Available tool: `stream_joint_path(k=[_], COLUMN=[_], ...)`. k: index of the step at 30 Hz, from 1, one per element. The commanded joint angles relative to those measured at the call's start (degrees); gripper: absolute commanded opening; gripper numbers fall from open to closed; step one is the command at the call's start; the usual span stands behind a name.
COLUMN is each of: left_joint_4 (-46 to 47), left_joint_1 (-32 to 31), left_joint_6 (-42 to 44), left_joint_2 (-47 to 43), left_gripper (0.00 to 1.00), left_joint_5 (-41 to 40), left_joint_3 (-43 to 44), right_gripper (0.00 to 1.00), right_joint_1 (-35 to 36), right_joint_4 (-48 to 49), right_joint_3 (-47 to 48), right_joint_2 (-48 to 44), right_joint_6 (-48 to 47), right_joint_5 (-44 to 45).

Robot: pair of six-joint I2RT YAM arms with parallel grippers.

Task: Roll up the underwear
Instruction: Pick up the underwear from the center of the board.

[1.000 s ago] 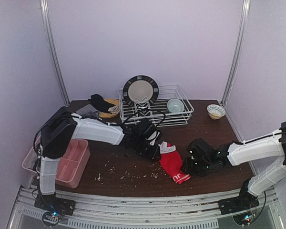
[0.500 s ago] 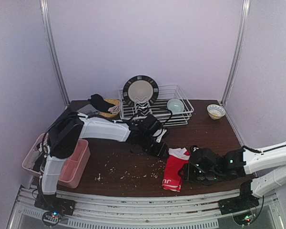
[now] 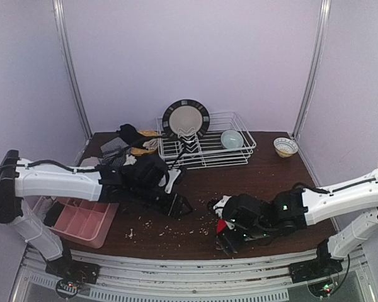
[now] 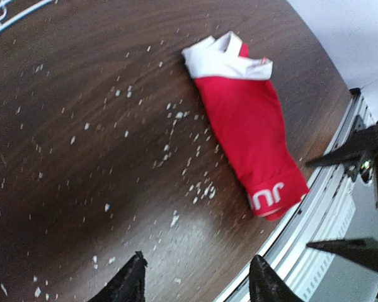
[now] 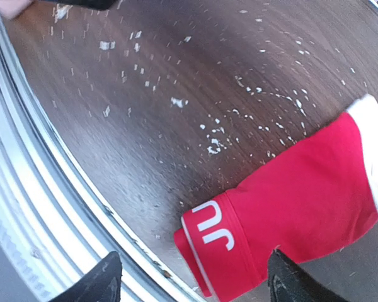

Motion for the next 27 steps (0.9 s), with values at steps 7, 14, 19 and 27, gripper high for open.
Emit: stream_joint_path(k=[7,14,19,27], left_joint_4=[3.2,4.5,5.4,5.0], left_joint_1=[-1.3,-1.7,-2.5,-3.3], left_joint_6=[-6.8,-7.5,-8.1,-9.3], left_joint_2=[-12.6,-13.8,-13.1,-13.7], left_gripper=[0.54,0.54,0.54,0.53], left_joint_5=[-7.7,-7.6,-7.7,-9.0], left_joint_3=[-16.6,-19.1,-19.4,-20.6], right_gripper=[0.80,0.80,0.80,0.79], right_joint_1=[1.1,1.2,1.3,1.8], right_joint_4=[-8.5,-3.9,0.0,-0.7], right_joint_3=[3.8,3.4,5.7,13.6], right_joint_2=[10.0,13.2,17.2,20.1], right_joint_6=[-13.6,-7.3,-0.4,1.8], right_joint_5=[3.4,-5.2,-9.9,-7.9])
